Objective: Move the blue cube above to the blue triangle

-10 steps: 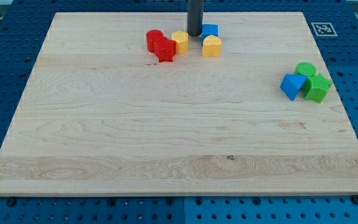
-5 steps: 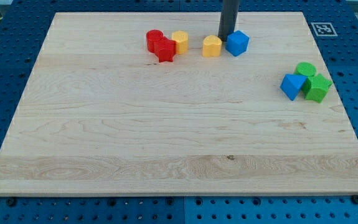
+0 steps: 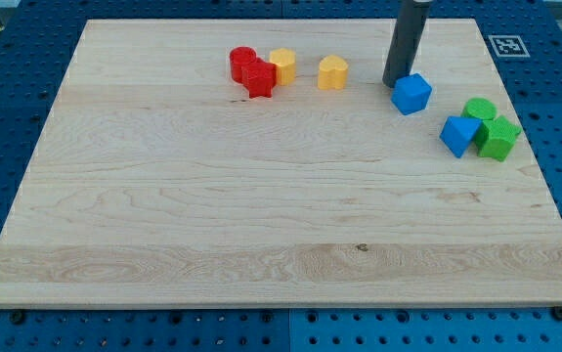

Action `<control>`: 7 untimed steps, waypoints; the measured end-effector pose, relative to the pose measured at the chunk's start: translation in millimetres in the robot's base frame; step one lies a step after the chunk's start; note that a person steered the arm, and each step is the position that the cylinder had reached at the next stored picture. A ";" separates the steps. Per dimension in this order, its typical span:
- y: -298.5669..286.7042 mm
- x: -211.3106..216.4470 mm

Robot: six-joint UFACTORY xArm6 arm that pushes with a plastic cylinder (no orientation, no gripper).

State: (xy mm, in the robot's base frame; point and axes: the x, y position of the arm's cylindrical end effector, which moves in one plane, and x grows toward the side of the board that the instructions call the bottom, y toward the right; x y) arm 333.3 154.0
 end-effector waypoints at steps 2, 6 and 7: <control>1.3 26.5; -36.3 58.8; -29.2 58.8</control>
State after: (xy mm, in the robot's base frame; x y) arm 392.1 124.8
